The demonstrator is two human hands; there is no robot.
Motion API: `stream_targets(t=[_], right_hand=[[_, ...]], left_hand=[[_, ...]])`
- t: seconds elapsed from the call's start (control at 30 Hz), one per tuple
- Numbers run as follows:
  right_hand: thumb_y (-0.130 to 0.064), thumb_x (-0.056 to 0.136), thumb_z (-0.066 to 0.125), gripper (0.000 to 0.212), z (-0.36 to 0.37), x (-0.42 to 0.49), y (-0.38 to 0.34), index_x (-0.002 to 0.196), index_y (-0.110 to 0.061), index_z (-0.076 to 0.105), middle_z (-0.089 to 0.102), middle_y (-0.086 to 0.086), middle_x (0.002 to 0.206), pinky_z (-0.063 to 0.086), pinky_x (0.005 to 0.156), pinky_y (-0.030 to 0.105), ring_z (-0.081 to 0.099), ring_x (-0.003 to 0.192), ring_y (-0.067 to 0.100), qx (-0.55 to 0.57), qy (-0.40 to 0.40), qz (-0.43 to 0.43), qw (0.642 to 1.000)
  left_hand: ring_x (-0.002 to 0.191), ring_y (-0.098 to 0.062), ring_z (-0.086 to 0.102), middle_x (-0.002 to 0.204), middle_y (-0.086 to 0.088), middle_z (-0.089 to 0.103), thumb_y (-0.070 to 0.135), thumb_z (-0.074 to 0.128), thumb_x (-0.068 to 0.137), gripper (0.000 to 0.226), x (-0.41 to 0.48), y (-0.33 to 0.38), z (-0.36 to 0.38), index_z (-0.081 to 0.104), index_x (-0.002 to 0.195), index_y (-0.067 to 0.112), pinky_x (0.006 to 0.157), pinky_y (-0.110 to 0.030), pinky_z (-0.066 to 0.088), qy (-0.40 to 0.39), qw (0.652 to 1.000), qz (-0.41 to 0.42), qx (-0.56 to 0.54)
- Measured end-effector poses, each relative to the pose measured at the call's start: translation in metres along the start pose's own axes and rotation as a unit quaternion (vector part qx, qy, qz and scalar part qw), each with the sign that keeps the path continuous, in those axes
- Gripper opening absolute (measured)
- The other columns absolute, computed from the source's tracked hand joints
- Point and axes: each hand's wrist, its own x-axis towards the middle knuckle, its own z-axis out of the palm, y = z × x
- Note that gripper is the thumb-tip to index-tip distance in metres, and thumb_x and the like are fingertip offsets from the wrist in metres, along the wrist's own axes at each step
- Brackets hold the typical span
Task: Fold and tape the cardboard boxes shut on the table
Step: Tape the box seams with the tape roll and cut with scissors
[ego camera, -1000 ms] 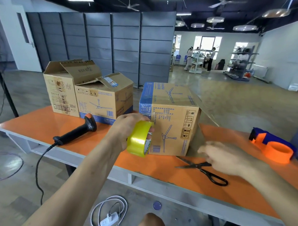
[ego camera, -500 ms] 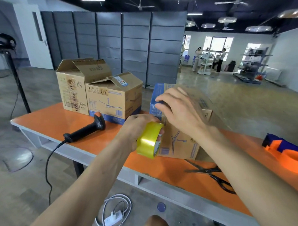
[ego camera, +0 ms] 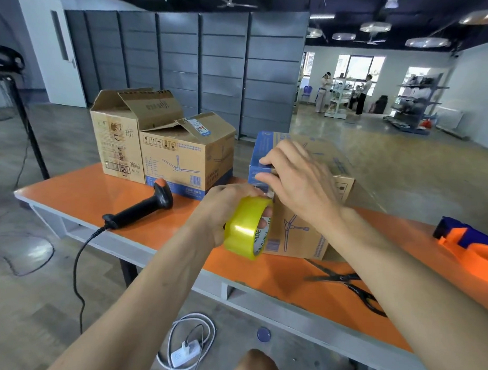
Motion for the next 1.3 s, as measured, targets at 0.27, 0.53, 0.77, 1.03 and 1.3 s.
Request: stream_targets(t=[0.27,0.53,0.77,1.03,1.3], right_hand=[[-0.058,0.093,0.052,0.045,0.001,0.003,-0.005,0.095,-0.014,0.063,0.058,-0.001,0.094,0.03,0.066,0.026,0.056,0.091,0.022,-0.006,0.011,0.013,1.0],[-0.053,0.087,0.069,0.043,0.008,0.006,-0.015,0.092,-0.012,0.058,0.056,0.004,0.093,0.046,0.07,0.039,0.056,0.089,0.027,-0.049,0.015,0.023,0.998],[-0.041,0.097,0.061,0.046,-0.005,-0.008,0.002,0.135,-0.015,0.057,0.057,0.001,0.129,0.053,0.084,0.042,0.051,0.121,0.023,0.009,-0.072,0.042,0.997],[-0.045,0.103,0.045,0.037,-0.014,-0.018,0.009,0.122,-0.021,0.067,0.062,-0.003,0.122,0.042,0.097,0.041,0.05,0.113,0.021,0.058,-0.047,0.174,0.982],[-0.064,0.095,0.04,0.052,0.013,0.002,-0.032,0.099,-0.014,0.054,0.057,0.008,0.103,0.04,0.09,0.044,0.049,0.102,0.031,-0.043,0.031,0.307,0.95]], left_hand=[[0.056,-0.029,0.065,0.081,-0.029,0.07,0.008,0.064,0.091,0.015,-0.01,-0.015,-0.01,0.072,0.089,-0.006,0.054,-0.031,0.057,0.019,0.999,-0.001,0.026],[0.07,-0.025,0.069,0.083,-0.014,0.074,0.014,0.068,0.091,0.014,-0.011,-0.013,-0.013,0.075,0.095,0.002,0.068,-0.034,0.058,0.055,0.997,0.045,0.036],[0.106,-0.023,0.067,0.102,0.0,0.075,0.023,0.068,0.095,0.01,-0.014,-0.02,-0.027,0.076,0.092,0.02,0.093,-0.038,0.05,0.2,0.969,0.128,0.066],[0.084,-0.018,0.058,0.08,0.013,0.057,0.063,0.059,0.092,0.036,0.011,0.001,-0.003,0.063,0.11,0.032,0.072,-0.038,0.047,0.284,0.894,0.239,0.25],[0.089,-0.017,0.055,0.079,0.021,0.052,0.069,0.058,0.089,0.045,0.044,0.016,0.01,0.061,0.103,0.026,0.074,-0.032,0.036,0.292,0.867,0.25,0.316]])
